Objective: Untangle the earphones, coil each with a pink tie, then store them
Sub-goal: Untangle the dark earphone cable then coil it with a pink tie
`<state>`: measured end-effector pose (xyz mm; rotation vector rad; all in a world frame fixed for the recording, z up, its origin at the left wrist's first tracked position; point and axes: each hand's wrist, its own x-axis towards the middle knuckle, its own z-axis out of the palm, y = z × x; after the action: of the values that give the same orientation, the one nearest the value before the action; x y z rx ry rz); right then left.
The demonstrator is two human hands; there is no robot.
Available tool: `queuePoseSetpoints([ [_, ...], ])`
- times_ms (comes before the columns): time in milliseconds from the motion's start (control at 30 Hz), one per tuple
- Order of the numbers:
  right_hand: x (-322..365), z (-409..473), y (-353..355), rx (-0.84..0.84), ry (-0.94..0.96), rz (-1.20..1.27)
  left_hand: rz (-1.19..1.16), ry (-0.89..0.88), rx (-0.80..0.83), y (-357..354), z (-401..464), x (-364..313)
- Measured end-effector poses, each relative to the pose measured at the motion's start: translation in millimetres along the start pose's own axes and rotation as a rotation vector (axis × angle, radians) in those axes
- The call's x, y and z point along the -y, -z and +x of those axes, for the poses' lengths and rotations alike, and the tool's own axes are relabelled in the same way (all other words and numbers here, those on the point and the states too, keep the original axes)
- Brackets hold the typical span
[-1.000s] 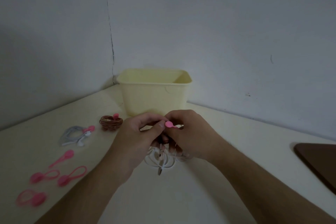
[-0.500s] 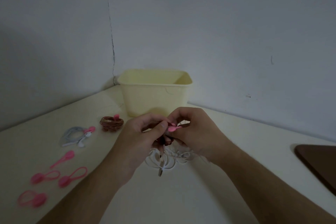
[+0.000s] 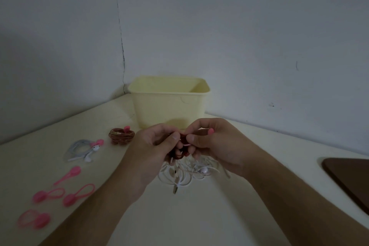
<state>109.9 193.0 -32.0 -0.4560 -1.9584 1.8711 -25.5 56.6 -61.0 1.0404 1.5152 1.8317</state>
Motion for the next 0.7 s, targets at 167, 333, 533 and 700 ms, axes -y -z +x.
queuePoseSetpoints([
  [167,5,-1,1,-0.042,-0.006,-0.014,0.040,-0.010,0.010,-1,-1,-2],
  [333,5,0,-4,-0.181,0.088,-0.190,0.072,-0.002,-0.010,-4,-3,-4],
  [533,9,0,-10,-0.263,0.154,-0.331,0.125,0.024,-0.046,-7,-3,-3],
  [700,10,-1,-13,-0.266,0.183,-0.341,0.177,0.022,0.018,-6,-4,-7],
])
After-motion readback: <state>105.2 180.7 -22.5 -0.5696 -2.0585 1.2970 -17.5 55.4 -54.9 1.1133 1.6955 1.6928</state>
